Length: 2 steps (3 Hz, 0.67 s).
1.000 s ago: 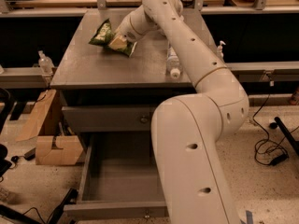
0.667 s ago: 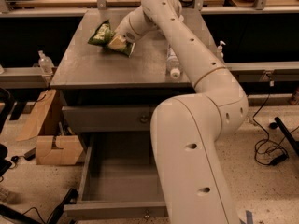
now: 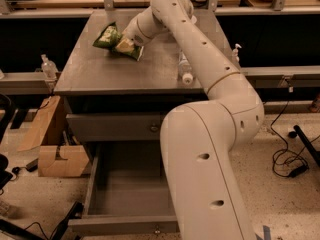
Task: Place green jalapeno chip bag into middle drawer
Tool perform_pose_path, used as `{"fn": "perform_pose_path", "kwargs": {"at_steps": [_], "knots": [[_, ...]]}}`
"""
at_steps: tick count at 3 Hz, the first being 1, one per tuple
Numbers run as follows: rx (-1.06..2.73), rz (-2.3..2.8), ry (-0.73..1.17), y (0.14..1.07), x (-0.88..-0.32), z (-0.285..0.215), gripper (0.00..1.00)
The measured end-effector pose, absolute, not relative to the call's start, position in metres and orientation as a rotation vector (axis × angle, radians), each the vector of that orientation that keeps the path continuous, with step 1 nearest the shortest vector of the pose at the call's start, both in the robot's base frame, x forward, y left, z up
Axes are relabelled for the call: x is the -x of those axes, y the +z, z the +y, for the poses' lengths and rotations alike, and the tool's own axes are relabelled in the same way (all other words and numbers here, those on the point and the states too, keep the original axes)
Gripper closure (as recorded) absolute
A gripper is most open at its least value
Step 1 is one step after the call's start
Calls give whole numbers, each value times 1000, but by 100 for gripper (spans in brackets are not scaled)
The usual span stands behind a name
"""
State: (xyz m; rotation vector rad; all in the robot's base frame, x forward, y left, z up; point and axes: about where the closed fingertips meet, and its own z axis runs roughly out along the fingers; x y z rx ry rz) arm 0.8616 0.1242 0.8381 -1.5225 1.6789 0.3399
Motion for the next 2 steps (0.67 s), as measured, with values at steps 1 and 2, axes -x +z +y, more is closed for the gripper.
{"fn": "perform_pose_path", "kwargs": {"at_steps": [1, 2], "knots": [[1542, 1617, 334, 863, -849, 123, 100], [1568, 1503, 274, 920, -812, 113, 100]]}}
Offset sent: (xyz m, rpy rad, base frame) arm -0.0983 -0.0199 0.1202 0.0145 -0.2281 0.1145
